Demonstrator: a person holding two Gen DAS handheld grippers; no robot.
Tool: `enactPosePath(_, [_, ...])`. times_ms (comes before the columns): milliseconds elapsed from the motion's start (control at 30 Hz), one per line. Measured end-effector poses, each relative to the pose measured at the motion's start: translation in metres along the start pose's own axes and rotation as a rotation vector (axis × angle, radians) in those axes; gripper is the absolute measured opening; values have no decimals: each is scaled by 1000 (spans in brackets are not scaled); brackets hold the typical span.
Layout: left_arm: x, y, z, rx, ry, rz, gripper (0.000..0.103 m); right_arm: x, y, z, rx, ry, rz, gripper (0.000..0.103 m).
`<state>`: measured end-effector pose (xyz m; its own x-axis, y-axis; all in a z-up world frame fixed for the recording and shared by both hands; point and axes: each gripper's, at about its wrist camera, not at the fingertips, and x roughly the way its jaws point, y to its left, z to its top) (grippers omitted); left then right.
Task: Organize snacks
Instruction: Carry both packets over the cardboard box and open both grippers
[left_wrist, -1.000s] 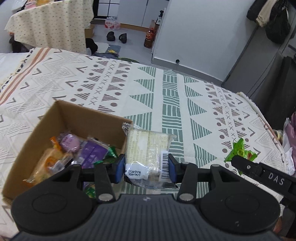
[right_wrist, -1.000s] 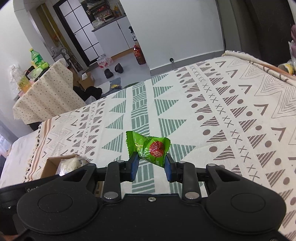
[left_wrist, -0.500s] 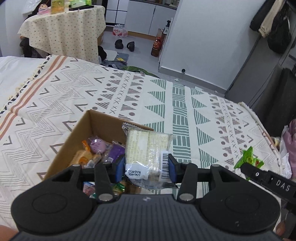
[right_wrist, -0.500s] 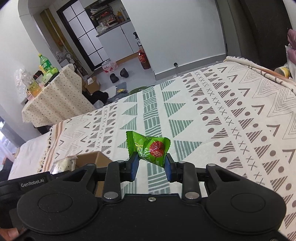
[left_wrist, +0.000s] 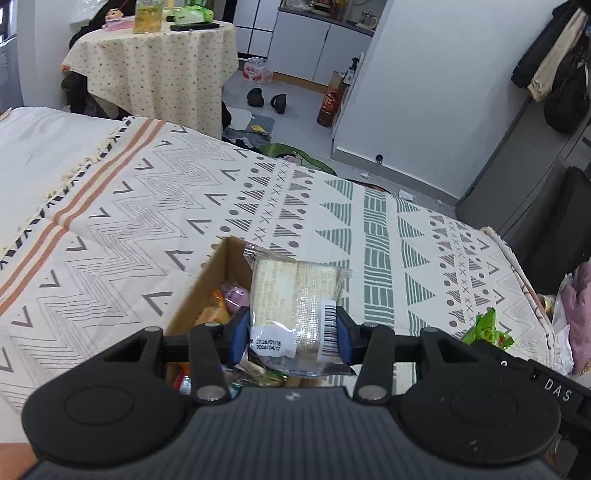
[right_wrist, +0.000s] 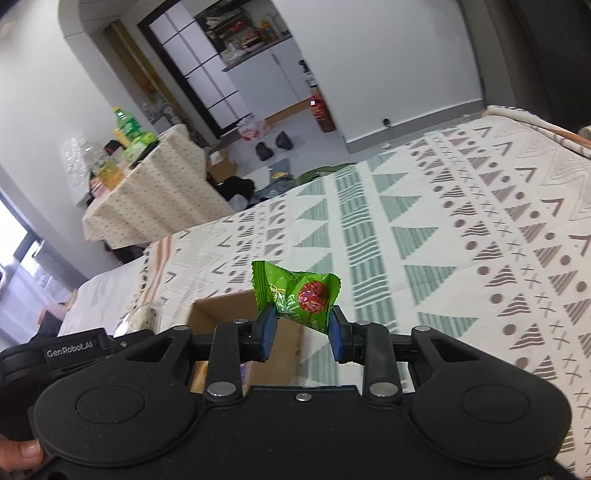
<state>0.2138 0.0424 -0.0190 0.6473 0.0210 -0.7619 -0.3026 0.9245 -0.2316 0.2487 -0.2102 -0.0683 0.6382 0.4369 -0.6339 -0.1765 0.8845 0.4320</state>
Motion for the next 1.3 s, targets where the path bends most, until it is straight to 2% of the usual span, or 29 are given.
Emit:
enactPosePath(200, [-9, 24, -1, -38, 7, 1, 46, 4, 27, -7, -46, 26, 56, 29])
enactPosePath(467, [-2, 54, -9, -87, 60, 34, 47, 16, 56, -23, -92, 73, 91, 29])
enactPosePath(633, [4, 69, -10, -128, 89, 31, 54, 23, 70, -32, -112, 104, 105, 29])
enactPosePath(867, [-5, 85, -10, -153, 74, 35, 68, 33, 84, -45, -126, 166, 122, 30])
enactPosePath(933, [-7, 86, -10, -154, 74, 32, 70, 35, 88, -48, -131, 196, 132, 31])
enactPosePath(967, [-8, 87, -10, -153, 74, 31, 71, 36, 89, -49, -130, 211, 129, 37])
enactPosePath(1067, [-11, 88, -11, -147, 73, 38, 79, 35, 89, -50, -117, 215, 98, 41])
enactPosePath(1300, [-18, 87, -13, -126, 86, 32, 90, 22, 78, -44, -86, 190, 80, 43])
